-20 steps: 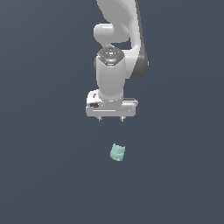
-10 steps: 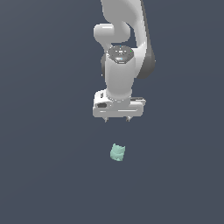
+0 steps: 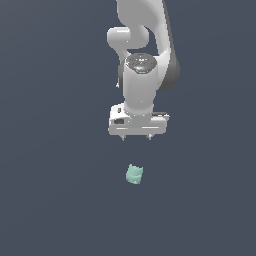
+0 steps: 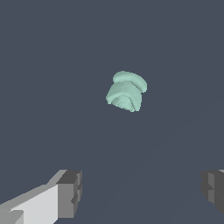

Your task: Pick up the object and move it to a goal position.

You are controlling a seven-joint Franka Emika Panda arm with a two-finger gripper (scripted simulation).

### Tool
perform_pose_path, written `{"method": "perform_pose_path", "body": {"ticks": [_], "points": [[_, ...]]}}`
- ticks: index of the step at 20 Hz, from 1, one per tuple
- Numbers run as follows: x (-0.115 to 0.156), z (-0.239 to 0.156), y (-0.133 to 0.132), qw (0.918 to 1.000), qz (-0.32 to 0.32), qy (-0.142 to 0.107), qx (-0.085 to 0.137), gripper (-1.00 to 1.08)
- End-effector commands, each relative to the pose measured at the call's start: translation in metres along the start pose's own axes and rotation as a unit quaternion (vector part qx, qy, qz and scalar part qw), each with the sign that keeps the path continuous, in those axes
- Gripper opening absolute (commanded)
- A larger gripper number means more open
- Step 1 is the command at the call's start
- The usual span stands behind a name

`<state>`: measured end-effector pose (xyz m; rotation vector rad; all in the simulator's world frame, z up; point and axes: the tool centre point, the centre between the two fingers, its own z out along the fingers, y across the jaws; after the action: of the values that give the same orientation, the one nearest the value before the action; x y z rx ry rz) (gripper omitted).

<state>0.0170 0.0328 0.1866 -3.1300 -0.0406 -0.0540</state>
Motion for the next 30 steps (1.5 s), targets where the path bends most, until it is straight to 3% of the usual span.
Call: {"method": "perform_pose_path", "body": {"ticks": [1,10,19,30], "points": [[0.004,0.003,0.000,1.0000,0.007,-0.001,0.000,1.00],[0.035,0.030,0.003,0.9982,0.059,-0.006,0.000,1.00],[0.071,0.073,0.006,0.9912,0.132,-0.013,-0.004,1.00],[0.087,0.099,0.008,0.9852,0.171,-0.016,-0.008,1.00]]}}
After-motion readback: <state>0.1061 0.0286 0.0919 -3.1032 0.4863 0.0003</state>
